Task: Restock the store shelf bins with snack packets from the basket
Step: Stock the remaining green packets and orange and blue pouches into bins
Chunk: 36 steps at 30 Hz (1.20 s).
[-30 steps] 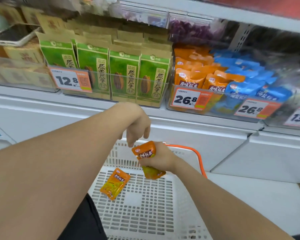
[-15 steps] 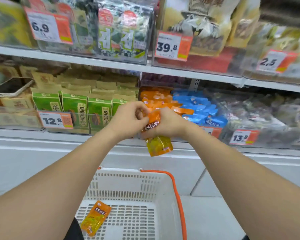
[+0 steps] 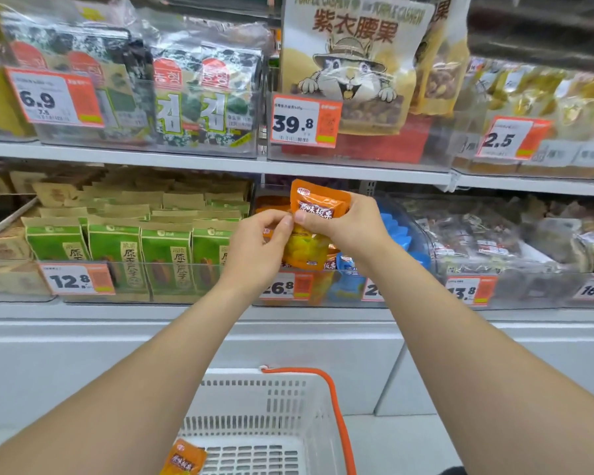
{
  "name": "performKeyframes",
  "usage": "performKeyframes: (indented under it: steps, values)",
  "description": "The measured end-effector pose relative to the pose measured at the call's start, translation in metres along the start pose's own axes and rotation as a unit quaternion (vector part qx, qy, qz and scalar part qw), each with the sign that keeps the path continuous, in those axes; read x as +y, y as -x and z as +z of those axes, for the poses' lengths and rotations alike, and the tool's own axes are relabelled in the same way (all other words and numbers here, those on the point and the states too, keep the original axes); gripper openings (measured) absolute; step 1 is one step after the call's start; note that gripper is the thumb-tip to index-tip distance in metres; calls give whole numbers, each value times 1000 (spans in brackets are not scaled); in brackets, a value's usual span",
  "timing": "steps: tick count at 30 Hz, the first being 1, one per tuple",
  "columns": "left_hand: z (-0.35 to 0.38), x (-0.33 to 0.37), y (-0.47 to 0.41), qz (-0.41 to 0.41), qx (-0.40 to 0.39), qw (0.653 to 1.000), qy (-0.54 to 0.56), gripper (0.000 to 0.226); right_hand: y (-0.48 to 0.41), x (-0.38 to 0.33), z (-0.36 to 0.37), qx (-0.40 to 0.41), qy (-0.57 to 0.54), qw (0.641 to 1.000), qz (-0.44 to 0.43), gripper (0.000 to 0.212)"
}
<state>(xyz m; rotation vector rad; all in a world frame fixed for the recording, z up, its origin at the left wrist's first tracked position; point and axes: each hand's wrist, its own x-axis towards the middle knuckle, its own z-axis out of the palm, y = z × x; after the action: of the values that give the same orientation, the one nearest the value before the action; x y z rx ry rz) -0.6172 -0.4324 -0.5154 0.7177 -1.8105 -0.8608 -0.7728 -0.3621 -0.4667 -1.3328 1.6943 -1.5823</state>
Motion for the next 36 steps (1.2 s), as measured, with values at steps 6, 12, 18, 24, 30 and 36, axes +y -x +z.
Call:
performKeyframes:
  steps: [6,12,18,24,30,36]
  values:
    - [7,-2,-18,-20,36,997,-65,22,-18,7,-19,-30,85,993,-76,24]
    - [24,-3,-21,84,20,919,-384,32,-26,14,-20,140,201,944,-223,24]
    - [32,-30,-23,61,-107,874,-471,54,-34,39,-25,168,259,919,-245,23]
    - [34,-35,-29,74,-92,879,-462,49,-44,39,-15,174,222,928,-243,19]
    - [30,-34,-26,91,-76,882,-456,43,-53,42,-4,120,244,937,-219,20]
    - [26,-34,-24,84,-83,895,-430,44,-64,48,-3,97,283,939,-168,26]
